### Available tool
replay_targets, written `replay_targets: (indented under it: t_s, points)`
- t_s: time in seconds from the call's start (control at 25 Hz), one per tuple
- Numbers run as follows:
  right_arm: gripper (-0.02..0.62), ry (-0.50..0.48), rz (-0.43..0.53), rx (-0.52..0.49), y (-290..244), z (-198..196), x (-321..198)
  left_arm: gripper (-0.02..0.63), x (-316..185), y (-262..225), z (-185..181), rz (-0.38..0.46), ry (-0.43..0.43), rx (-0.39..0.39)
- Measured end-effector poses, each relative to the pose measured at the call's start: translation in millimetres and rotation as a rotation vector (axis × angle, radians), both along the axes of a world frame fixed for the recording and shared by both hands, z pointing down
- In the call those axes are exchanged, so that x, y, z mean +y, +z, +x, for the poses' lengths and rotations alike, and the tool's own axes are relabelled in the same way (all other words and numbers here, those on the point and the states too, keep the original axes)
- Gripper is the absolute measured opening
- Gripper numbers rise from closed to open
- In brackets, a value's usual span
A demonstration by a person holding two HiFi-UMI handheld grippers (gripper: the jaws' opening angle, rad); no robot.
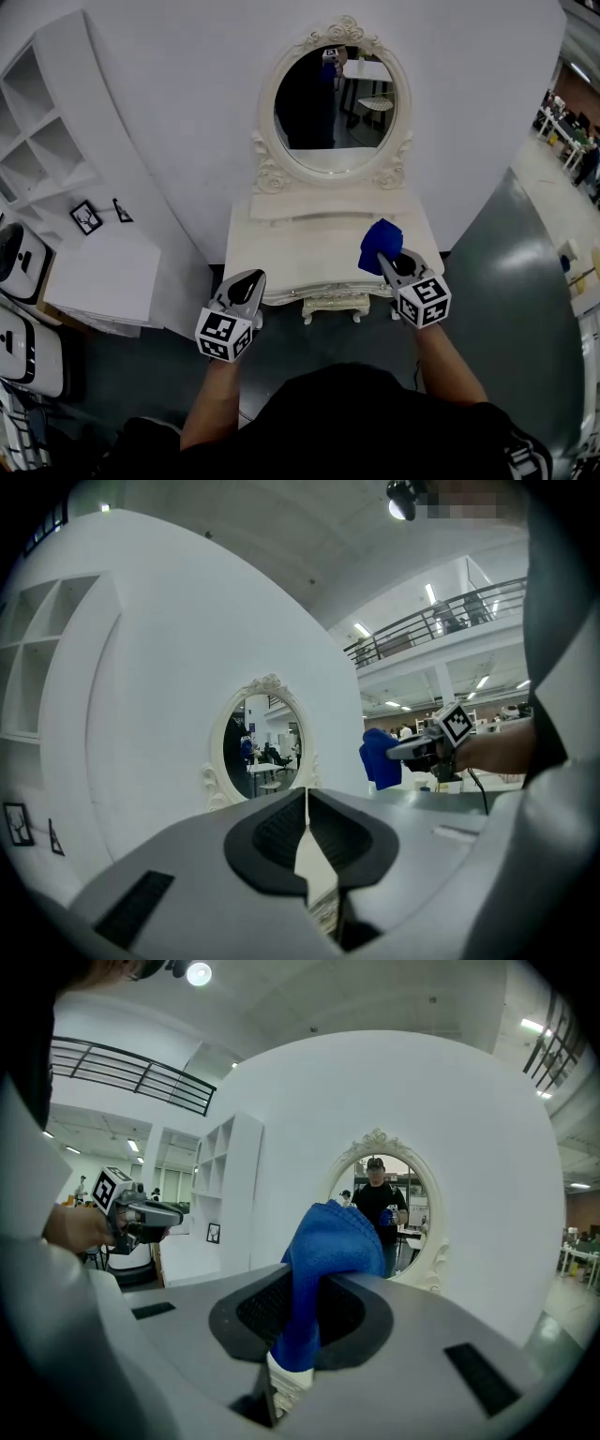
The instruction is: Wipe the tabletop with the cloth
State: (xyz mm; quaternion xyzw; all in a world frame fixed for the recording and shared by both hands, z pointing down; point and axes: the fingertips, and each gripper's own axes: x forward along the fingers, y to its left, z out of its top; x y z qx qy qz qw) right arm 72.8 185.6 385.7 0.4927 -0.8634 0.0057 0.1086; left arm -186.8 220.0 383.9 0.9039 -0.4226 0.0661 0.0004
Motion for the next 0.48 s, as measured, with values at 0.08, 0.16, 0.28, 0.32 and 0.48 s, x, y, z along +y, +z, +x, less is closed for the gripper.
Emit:
replay_targets:
  t_s: [0.08,0.16,0.28,0.32,0.48]
  points:
    - [0.04,0.001,-0.001,0.004,1.5,-2.4,-10.1,0.017,-9.6,1.4,-2.2,-0.003,-0.002,0.003]
    - [0.04,0.003,-0.003,0.006,4.7,-3.7,-22.0,0.017,-21.4,4.0,-2.1,-0.007,-0.001,0.002]
    - [0.04,0.007,-0.011,0.005,12.1,-3.3,-39.6,0.017,-38.8,9.4,2.2,-0.017,0.002,-0.005]
    - [0.04,0.008,-0.015,0.004,15.1,-1.9,-46.3,0.017,-45.1,10.9,5.0,-0.021,0.003,-0.008]
    - [0.04,0.008,-0.036,-0.005,27.3,8.2,-84.3,0.018,-79.3,14.5,19.7,-0.029,0.002,-0.026]
